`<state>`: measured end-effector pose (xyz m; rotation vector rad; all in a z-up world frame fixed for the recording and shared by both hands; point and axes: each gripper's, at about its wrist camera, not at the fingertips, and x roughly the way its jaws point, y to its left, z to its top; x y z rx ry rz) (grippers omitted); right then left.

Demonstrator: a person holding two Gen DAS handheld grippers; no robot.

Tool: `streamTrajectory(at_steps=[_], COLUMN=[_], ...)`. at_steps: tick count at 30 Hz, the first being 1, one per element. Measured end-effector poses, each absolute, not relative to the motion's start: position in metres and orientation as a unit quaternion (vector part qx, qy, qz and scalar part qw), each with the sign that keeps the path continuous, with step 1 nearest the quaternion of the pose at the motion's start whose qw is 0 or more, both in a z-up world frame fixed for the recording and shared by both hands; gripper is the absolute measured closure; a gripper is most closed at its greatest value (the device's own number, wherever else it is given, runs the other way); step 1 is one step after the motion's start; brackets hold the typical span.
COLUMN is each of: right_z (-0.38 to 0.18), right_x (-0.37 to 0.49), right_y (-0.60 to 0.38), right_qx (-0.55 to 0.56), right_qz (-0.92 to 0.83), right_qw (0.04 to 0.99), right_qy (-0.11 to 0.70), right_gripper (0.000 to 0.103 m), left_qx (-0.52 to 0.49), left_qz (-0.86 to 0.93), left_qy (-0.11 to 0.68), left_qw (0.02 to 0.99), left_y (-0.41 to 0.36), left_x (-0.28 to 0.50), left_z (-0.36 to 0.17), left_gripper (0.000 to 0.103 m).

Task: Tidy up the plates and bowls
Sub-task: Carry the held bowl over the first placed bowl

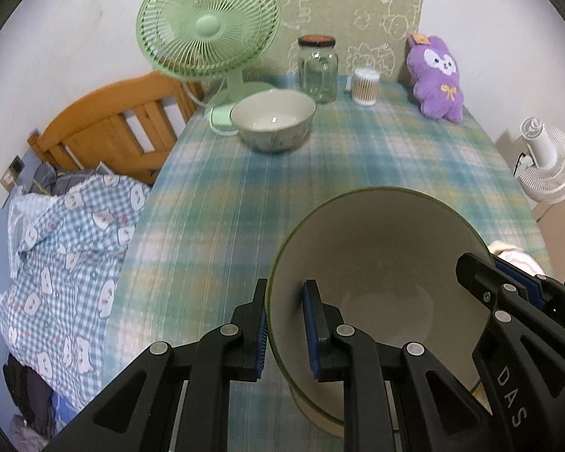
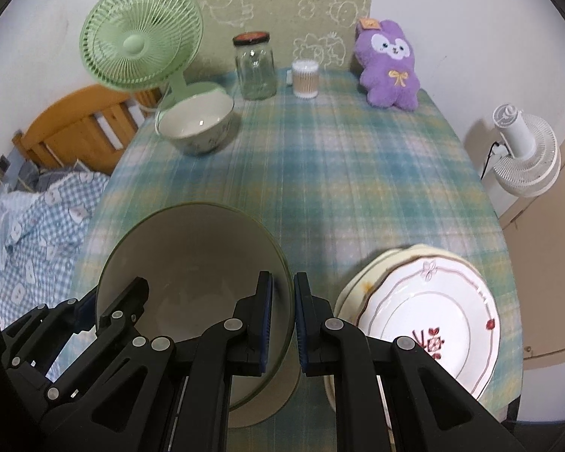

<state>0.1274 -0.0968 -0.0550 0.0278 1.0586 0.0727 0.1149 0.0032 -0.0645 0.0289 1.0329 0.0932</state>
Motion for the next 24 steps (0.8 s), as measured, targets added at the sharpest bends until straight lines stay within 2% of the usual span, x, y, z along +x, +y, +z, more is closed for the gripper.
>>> streamTrajectory(at_steps=[24], right_z=[-0.099], right_x=[0.109], right_y=[-0.098], right_qx=[-0.003], right_qz=[0.01], right_qw=[0.84], right_qy=[0.543], right_gripper=[0.088], left_qx=[0.007], left_qz=[0.03], left_qy=[0.536], left_qw=[0.843], left_y=[0.0], left_x=[0.097], left_z=[-0.108], left_gripper=[0.088])
